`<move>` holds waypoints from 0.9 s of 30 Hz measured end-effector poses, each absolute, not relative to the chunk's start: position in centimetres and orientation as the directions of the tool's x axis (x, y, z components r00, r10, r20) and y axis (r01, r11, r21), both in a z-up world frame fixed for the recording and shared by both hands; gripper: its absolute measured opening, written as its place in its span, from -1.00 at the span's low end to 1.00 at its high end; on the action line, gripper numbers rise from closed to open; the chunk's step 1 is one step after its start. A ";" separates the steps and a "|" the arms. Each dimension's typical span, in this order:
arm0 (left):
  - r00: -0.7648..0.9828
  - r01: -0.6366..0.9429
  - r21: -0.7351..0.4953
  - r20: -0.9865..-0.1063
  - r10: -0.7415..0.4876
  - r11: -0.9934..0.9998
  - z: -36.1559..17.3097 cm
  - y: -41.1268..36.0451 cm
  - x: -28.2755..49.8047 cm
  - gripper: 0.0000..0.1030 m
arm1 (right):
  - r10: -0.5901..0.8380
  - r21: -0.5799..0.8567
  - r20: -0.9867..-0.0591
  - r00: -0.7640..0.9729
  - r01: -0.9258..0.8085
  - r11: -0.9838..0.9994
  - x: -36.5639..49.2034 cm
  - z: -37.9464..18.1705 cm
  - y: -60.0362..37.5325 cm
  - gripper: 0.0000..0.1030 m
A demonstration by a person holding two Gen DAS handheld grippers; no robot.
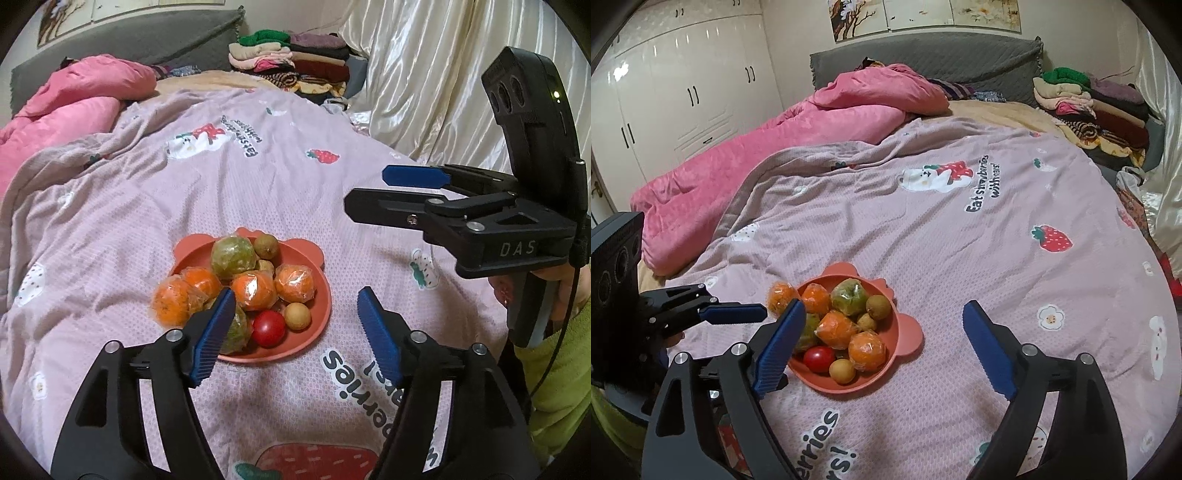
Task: Organize fruits
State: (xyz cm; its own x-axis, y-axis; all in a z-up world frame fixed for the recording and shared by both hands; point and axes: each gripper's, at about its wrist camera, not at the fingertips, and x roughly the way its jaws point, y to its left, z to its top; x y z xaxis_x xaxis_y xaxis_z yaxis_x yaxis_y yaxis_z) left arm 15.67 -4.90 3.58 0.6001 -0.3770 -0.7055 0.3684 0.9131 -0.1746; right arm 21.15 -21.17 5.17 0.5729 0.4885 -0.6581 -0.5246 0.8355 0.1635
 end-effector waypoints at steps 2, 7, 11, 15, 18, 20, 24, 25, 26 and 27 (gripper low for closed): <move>0.607 0.364 -0.170 -0.703 -0.371 0.916 3.8 -4.8 15.5 0.27 | 0.488 0.161 -0.653 0.579 -0.524 0.837 20.9 5.5 -21.2 0.74; 0.630 0.342 -0.161 -0.691 -0.353 0.926 4.4 -4.2 15.1 0.41 | 0.485 0.153 -0.642 0.594 -0.521 0.840 20.2 6.3 -21.2 0.80; 0.648 0.320 -0.149 -0.686 -0.331 0.936 4.8 -3.6 15.0 0.55 | 0.485 0.154 -0.632 0.604 -0.515 0.843 19.8 6.8 -21.3 0.83; 0.663 0.297 -0.153 -0.677 -0.319 0.942 5.2 -3.0 14.7 0.72 | 0.486 0.155 -0.614 0.622 -0.509 0.847 19.1 7.2 -21.5 0.87; 0.675 0.279 -0.155 -0.670 -0.308 0.948 5.5 -2.5 14.3 0.81 | 0.497 0.168 -0.594 0.632 -0.506 0.846 18.5 7.4 -21.7 0.90; 0.683 0.270 -0.149 -0.667 -0.299 0.951 5.7 -2.3 13.9 0.81 | 0.499 0.170 -0.585 0.639 -0.505 0.846 18.1 7.6 -21.8 0.91; 0.701 0.252 -0.135 -0.657 -0.277 0.958 6.2 -1.9 13.0 0.81 | 0.498 0.162 -0.572 0.651 -0.506 0.847 17.3 7.9 -21.8 0.91; 0.704 0.249 -0.133 -0.655 -0.274 0.959 6.3 -1.9 12.8 0.81 | 0.498 0.159 -0.570 0.653 -0.507 0.847 17.1 8.0 -21.8 0.91; 0.708 0.246 -0.132 -0.653 -0.271 0.960 6.4 -1.9 12.7 0.81 | 0.496 0.156 -0.568 0.657 -0.506 0.848 16.9 8.1 -21.8 0.91; 0.712 0.242 -0.130 -0.649 -0.267 0.962 6.6 -1.8 12.5 0.81 | 0.495 0.154 -0.566 0.659 -0.506 0.849 16.8 8.1 -21.8 0.91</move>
